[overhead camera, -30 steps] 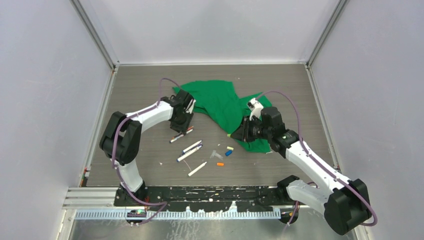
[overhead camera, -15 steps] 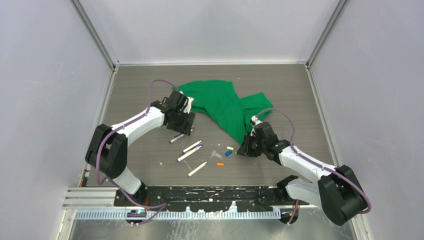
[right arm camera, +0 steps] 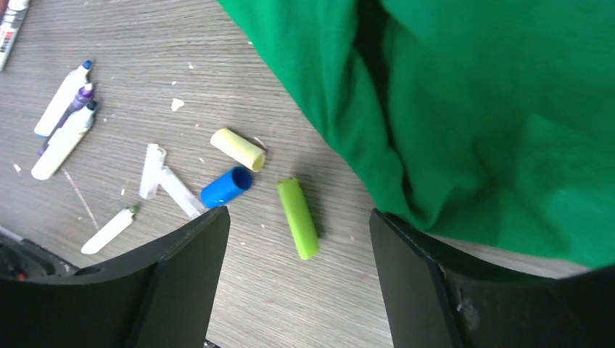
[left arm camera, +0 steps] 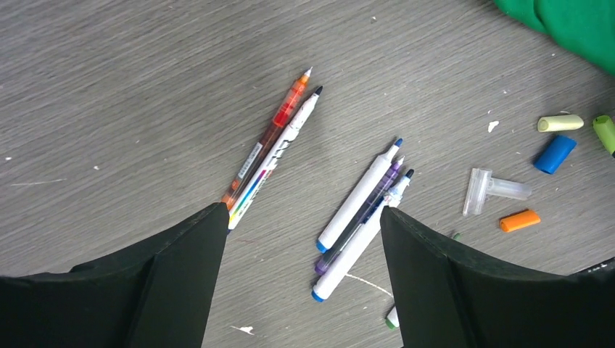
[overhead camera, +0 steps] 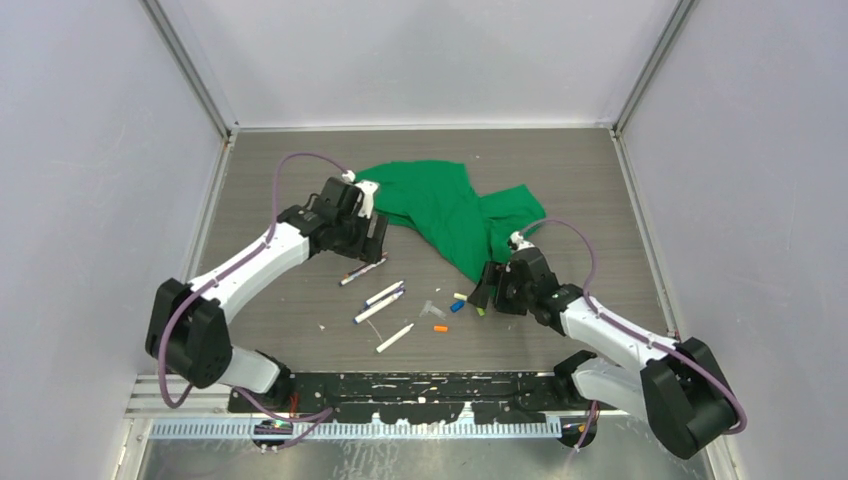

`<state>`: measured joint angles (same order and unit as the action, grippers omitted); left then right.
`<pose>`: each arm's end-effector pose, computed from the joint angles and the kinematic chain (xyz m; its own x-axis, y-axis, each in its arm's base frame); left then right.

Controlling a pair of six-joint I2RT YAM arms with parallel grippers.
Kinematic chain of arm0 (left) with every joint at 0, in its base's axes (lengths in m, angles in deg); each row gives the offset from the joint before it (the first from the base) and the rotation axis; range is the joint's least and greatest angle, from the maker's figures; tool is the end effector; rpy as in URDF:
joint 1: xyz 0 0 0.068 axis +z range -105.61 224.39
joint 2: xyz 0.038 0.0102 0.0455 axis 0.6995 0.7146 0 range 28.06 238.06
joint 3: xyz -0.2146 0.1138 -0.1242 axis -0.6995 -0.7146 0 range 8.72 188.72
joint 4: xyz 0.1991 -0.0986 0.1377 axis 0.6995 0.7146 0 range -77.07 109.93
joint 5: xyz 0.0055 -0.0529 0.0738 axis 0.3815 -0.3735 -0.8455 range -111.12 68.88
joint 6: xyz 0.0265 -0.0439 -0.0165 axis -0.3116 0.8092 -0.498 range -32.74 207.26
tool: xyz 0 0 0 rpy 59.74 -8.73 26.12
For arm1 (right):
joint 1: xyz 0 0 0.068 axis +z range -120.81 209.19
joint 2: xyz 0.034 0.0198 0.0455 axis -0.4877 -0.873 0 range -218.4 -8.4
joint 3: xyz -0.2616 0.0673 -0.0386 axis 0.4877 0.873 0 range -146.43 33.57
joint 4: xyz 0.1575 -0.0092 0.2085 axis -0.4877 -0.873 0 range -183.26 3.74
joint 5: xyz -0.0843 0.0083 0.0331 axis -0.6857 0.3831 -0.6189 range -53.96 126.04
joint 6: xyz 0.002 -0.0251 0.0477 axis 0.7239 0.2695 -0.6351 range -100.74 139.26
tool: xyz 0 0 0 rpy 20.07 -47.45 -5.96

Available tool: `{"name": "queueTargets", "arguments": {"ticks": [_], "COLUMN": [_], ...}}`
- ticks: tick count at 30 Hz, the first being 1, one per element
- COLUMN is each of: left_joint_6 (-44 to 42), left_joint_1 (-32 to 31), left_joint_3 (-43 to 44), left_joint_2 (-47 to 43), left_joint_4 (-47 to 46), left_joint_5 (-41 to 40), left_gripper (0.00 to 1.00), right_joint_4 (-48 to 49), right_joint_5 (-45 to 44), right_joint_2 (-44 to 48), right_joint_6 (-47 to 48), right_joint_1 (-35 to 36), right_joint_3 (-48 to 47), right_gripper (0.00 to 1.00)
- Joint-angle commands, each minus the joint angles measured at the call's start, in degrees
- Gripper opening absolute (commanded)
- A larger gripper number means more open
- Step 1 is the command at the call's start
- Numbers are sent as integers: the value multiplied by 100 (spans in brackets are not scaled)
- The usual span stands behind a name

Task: Insert the pens into the pen caps
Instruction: Place the pen cap at the center of the board.

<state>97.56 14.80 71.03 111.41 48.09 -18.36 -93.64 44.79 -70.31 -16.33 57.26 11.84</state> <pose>0.2605 -0.1500 0.2528 -0.8033 0.2508 -0.5401 0.3790 0.9150 -0.1387 0.1698 0.0967 0.1536 -0.8529 0.1970 -0.4835 -0.0730 0.8719 0.4841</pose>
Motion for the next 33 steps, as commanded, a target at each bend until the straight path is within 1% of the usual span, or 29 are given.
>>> {"name": "queueTargets", "arguments": {"ticks": [1, 3, 4, 6, 7, 11, 13, 17, 20, 23, 25, 29, 33], "left_joint_6": [38, 33, 31, 28, 30, 0, -13, 4, 43, 54, 53, 39, 29], "left_joint_1": [-13, -12, -12, -12, -12, -12, -12, -12, -12, -15, -12, -12, -8], "left_joint_3": [-186, -287, -323, -393, -435, -604, -664, -768, -757, -716, -717, -762, -750], "left_joint_2": [-521, -741, -854, -1113, -1334, -1769, -1909, -2055, -2073, -2036, -2039, -2084, -2069], "left_joint_4": [-336, -410, -431, -482, -510, -575, -541, -468, -470, -450, -442, -484, -509], "left_joint_5": [-280, -409, -485, -620, -682, -775, -790, -899, -980, -1010, -992, -968, -929], "left_gripper": [80, 82, 82, 84, 84, 85, 86, 86, 86, 86, 86, 86, 86], "right_joint_4": [-757, -916, -911, -879, -890, -936, -880, -776, -722, -846, -913, -962, -1049], "right_joint_5": [-780, -856, -753, -624, -694, -1080, -1268, -1404, -1356, -1603, -1802, -1936, -2066], "right_joint_2": [472, 721, 806, 796, 687, -165, -682, -1414, -1897, -2275, -2385, -2479, -2706], "right_joint_6": [126, 249, 367, 569, 629, 709, 821, 1120, 1320, 1477, 1572, 1827, 2006], "right_joint_1": [-7, -4, 19, 310, 555, 1597, 2109, 2721, 2896, 3018, 3035, 3033, 3030], "right_joint_3": [-290, -434, -506, -713, -834, -1301, -1499, -1913, -2176, -2455, -2572, -2719, -2865], "right_gripper": [80, 81, 80, 72, 69, 61, 59, 55, 50, 46, 45, 44, 39]}}
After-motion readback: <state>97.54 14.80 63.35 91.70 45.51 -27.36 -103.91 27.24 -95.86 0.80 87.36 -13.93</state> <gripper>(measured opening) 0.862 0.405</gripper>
